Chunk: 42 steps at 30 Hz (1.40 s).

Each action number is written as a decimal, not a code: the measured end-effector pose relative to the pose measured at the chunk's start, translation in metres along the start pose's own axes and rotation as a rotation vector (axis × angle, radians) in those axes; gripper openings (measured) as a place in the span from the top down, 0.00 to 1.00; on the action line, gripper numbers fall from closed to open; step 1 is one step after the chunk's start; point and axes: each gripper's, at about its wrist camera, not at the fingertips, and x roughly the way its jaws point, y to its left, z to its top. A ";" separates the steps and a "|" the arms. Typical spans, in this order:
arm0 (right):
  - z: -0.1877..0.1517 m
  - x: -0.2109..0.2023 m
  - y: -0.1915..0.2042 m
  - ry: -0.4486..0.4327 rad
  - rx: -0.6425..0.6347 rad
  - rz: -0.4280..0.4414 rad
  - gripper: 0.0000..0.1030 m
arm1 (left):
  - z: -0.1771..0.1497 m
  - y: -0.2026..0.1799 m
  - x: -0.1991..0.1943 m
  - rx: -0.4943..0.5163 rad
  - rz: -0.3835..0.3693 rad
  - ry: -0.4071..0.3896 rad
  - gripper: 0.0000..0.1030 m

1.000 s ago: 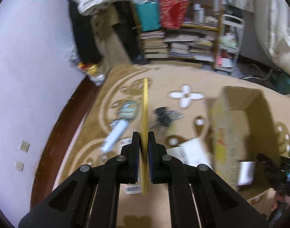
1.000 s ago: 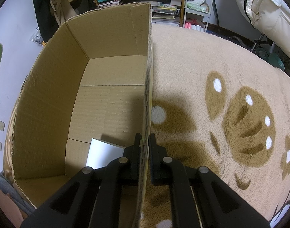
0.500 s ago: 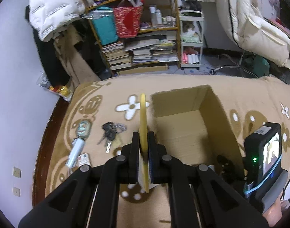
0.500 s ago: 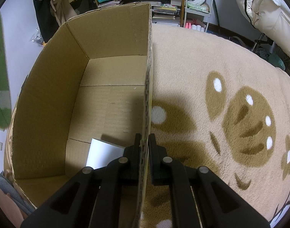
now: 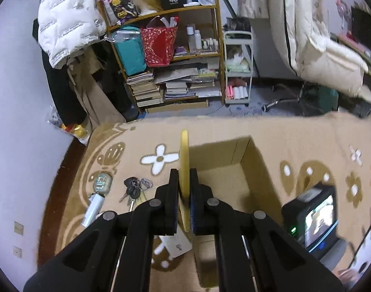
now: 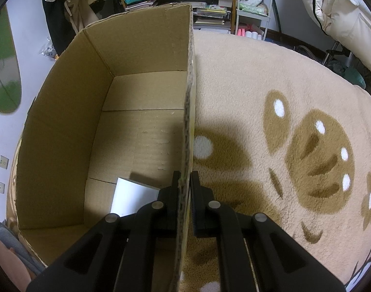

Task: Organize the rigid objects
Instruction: 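Lower the board into the box and open the left tool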

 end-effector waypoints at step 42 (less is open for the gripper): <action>0.000 -0.001 0.000 0.002 0.000 0.012 0.91 | -0.034 0.038 0.046 0.021 0.084 0.051 0.20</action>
